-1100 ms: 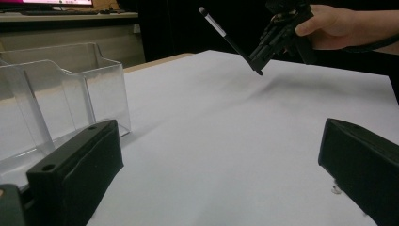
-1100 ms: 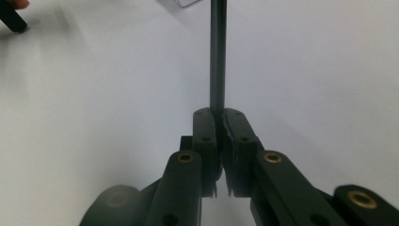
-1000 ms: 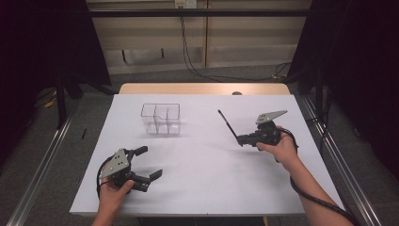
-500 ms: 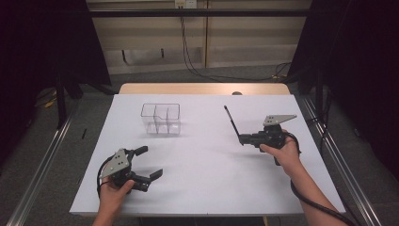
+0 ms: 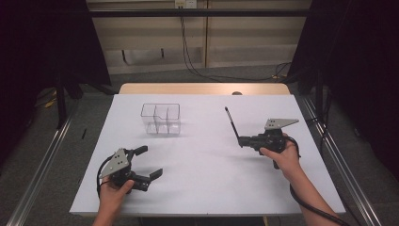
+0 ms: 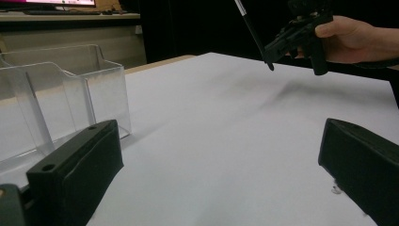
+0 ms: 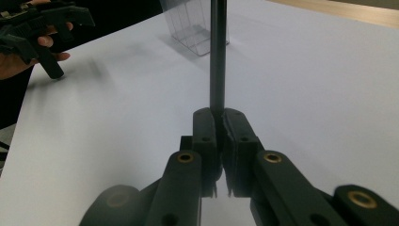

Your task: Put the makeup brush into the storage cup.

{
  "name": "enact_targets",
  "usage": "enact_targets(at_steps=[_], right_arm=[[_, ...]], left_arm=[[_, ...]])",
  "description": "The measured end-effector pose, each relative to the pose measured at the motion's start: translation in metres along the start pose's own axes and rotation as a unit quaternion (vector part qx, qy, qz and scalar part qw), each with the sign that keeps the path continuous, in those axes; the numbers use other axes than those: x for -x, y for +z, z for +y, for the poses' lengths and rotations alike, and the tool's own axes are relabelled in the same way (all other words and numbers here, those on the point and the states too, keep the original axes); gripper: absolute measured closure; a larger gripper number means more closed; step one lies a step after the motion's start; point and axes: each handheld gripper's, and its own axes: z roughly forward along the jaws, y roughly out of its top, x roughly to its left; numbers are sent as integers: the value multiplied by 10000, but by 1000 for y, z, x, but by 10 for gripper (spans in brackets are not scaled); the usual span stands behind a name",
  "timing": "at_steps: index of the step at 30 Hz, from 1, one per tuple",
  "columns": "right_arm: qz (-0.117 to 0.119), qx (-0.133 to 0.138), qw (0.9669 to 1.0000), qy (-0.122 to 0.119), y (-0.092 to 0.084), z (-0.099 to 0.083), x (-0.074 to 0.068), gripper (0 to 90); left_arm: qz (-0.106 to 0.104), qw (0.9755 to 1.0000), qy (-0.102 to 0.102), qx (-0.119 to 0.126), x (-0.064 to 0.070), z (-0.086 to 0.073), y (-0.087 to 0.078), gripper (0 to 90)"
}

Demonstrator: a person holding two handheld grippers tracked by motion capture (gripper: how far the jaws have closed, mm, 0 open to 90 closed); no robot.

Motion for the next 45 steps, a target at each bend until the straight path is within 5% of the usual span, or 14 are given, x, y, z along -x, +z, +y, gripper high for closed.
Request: enact_targets(at_steps=[45], right_arm=[[606,385,9973,-137,31,-9,-37,850]], left_arm=[[-165,9998,-80,30,4,10,16,0]])
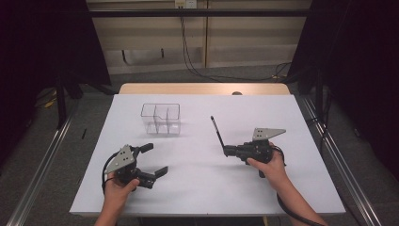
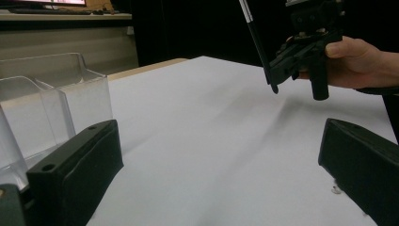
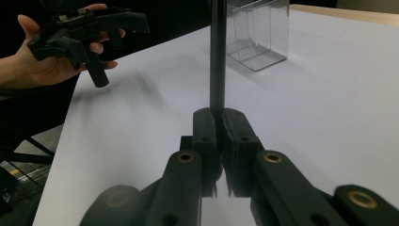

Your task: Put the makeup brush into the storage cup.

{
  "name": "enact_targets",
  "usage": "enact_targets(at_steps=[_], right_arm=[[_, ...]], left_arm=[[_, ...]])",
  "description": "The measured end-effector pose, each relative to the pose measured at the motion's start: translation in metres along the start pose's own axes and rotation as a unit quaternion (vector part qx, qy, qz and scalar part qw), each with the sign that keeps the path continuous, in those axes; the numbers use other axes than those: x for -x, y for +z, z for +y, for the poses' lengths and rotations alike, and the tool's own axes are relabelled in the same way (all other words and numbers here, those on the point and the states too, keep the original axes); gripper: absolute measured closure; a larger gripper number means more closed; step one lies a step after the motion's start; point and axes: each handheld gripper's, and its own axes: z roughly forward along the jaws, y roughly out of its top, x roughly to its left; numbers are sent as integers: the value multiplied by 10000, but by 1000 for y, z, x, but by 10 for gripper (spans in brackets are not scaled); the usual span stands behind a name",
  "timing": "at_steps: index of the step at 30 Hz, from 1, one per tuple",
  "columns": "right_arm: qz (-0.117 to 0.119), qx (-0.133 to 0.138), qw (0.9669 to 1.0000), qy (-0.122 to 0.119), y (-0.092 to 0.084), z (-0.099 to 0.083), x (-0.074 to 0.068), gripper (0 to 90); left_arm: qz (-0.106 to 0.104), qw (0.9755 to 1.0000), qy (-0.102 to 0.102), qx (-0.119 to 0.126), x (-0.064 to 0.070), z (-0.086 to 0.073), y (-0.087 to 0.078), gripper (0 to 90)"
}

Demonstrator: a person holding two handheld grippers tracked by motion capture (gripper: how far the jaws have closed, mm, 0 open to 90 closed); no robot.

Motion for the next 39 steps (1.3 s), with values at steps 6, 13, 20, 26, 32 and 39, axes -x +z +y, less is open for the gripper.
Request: enact_targets(at_steps=[6,13,20,26,32,39], right_arm=[[96,-47,9999,-36,6,-2,-5,849],[164,-21,9999,-38,10,-2,-7,849],[200,-4,9998,-40,9,-1,-10,850],[210,-1,9998,-56,9,-1,-10,850],[234,-27,9997,-76,9,-1,-11,850],[240,-22,9997,-68,9,-1,-11,850]], left_arm=[[-41,10000,25,-30,0,3,3,0],[-60,10000,-41,-3,0,6,7,0],[-102,9999,-57,-29,0,8,11,0],[-136,9998,-149,4,0,9,19,0],[-203,9997,-155,42,2,13,29,0],[-282,9993,-204,138,1,20,39,0]])
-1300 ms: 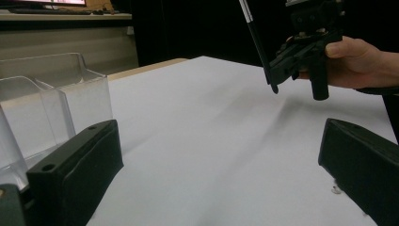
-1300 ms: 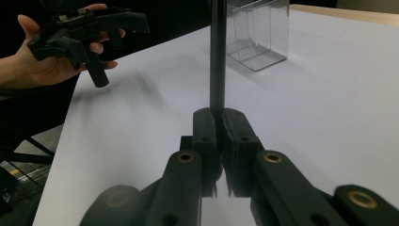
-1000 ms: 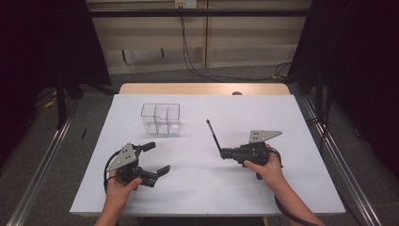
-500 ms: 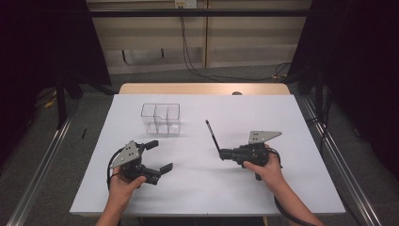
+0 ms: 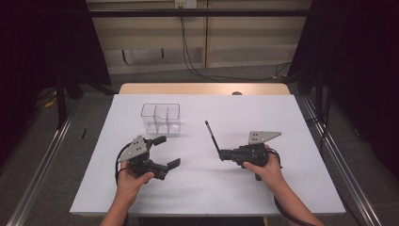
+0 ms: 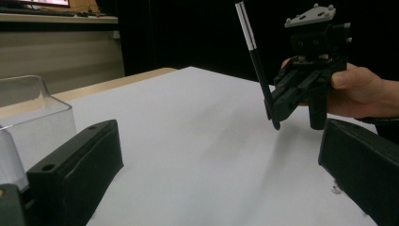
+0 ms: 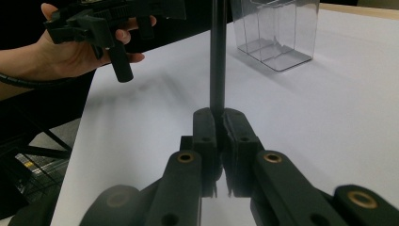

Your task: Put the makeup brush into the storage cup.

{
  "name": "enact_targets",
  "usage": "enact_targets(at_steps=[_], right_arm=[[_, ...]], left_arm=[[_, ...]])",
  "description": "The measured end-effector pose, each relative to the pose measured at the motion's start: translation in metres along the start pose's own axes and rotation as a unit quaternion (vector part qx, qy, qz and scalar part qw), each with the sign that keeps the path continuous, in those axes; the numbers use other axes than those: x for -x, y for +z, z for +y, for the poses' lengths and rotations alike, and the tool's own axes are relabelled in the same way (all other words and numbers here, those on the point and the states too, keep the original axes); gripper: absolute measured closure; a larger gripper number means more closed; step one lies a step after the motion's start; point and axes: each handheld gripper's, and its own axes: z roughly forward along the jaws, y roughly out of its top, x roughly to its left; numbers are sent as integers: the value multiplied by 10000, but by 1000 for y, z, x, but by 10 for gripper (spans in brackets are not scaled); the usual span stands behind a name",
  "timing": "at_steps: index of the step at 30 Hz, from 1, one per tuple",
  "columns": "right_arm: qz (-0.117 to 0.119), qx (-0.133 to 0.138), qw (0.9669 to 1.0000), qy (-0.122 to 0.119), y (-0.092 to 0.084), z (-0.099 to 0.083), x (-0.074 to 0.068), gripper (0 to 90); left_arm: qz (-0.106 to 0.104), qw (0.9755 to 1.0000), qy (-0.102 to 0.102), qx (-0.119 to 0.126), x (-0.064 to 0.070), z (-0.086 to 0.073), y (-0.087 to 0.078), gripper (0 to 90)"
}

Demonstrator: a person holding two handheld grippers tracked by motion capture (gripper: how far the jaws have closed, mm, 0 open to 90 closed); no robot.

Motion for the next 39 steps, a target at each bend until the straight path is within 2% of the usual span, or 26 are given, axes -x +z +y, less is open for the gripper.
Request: enact_targets(at_steps=[8,23,39], right_arm=[[-6,9,10000,4,0,-1,0,850],[-3,-19,10000,-18,1,-1,-1,850],[0,-14,10000,-32,2,-1,-3,850]], left_arm=[[-130,9999,-47,99,2,6,16,0],[-210,9996,-146,134,3,12,39,0],[-311,9990,-285,147,5,16,57,0]])
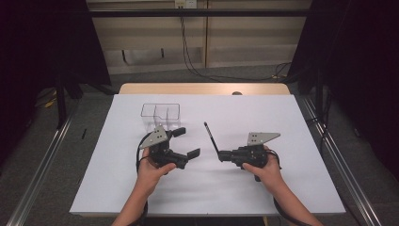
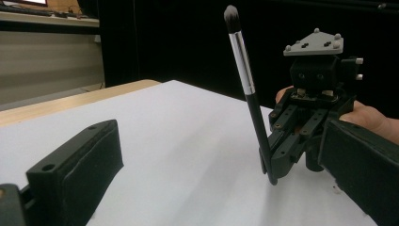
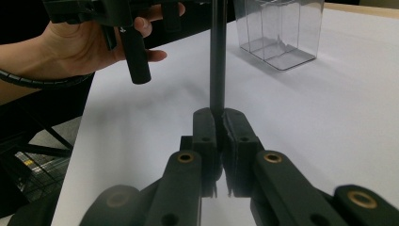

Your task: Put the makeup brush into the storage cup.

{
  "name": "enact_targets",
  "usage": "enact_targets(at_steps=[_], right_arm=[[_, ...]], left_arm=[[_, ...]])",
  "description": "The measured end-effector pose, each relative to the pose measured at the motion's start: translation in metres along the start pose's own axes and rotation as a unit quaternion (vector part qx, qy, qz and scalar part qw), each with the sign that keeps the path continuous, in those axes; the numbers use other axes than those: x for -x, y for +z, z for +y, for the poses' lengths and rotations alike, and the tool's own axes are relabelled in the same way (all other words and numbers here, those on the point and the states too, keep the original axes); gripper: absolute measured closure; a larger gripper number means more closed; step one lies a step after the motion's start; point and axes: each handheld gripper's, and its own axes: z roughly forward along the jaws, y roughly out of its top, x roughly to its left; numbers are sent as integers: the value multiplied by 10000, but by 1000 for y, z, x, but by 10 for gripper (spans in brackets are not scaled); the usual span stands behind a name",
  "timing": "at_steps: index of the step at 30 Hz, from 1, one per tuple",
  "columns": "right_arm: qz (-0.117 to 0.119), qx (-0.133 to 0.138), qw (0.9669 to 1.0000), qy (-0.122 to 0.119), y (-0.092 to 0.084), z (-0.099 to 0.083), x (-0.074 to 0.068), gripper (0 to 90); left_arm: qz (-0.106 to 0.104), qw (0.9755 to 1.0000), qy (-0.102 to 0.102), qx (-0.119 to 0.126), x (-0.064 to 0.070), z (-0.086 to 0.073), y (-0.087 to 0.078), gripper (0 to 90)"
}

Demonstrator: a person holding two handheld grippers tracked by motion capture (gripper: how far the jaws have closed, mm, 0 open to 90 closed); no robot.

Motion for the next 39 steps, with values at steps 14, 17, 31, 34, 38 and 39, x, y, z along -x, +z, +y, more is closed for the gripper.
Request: enact_targets(at_steps=[14,17,31,34,38,39], right_arm=[[7,-44,10000,-51,3,-1,-2,850],[13,-43,10000,-54,3,-1,-2,850],[21,-45,10000,-63,5,-1,-3,850],[20,-49,10000,-65,5,-1,-4,850],[23,-29,10000,-76,6,0,-5,849],[34,-25,10000,-77,7,0,-5,850]], left_arm=[[-127,9999,-34,-21,3,3,12,0],[-166,9998,-47,-54,3,4,14,0],[-299,9995,-64,-6,4,5,23,85],[-360,9993,-68,-2,5,5,24,146],[-477,9988,-136,11,5,4,25,215],[-566,9982,-175,9,5,3,26,252]])
